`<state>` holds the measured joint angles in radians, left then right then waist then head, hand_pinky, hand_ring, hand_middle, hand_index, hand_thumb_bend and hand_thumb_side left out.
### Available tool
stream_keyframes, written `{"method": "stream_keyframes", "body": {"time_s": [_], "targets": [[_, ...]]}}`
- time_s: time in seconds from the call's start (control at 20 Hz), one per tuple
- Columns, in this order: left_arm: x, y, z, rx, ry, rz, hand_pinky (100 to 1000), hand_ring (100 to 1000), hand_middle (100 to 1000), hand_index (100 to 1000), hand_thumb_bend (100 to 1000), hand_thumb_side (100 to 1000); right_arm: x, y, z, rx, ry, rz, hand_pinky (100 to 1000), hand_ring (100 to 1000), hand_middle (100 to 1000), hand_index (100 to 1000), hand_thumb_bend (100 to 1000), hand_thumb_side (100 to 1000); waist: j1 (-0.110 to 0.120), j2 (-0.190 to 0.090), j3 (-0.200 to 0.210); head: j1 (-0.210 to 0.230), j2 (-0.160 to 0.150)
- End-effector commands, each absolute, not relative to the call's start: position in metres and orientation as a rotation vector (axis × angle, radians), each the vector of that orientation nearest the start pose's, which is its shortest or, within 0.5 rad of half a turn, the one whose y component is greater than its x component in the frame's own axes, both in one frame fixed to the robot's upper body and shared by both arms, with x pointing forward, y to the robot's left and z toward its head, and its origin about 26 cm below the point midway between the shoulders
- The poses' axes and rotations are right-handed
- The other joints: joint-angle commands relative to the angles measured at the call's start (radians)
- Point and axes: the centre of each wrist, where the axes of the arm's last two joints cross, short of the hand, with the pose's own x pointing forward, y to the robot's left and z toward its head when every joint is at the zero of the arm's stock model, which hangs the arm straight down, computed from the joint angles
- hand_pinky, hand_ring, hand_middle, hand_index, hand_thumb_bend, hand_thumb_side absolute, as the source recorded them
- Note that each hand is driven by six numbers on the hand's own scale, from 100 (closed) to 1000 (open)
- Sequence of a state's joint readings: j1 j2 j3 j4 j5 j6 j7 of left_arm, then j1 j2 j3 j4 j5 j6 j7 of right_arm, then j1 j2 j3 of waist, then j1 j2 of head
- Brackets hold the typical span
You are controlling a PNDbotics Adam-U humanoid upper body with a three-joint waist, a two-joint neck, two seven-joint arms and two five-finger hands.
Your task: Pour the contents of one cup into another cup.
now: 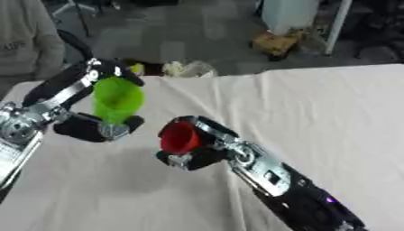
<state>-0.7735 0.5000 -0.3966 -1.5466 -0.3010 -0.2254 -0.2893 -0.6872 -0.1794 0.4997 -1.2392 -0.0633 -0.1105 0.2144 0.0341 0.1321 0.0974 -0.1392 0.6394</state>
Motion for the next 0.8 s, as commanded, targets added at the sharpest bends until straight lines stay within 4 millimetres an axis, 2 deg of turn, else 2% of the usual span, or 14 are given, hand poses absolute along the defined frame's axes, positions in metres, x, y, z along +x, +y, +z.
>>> {"method": "stream_keyframes", "body": {"time_s": [0.05,0.8], "targets": [[0.393,0.186,0.238,0.328,-2.128,-1.529,200,299,440,727,174,214,0.398,-0.103,0.106,0.372,-1.823,0.998,471,345,310,497,100,217,0.002,-0.015,-0.001,0.002,-0.009],[0.400,0.172,0.240,0.393,-2.050,-1.623,185,276,432,726,202,217,0.398,-0.101,0.106,0.383,-1.824,1.002,471,346,310,497,100,215,0.001,-0.016,-0.007,0.003,-0.012]]}}
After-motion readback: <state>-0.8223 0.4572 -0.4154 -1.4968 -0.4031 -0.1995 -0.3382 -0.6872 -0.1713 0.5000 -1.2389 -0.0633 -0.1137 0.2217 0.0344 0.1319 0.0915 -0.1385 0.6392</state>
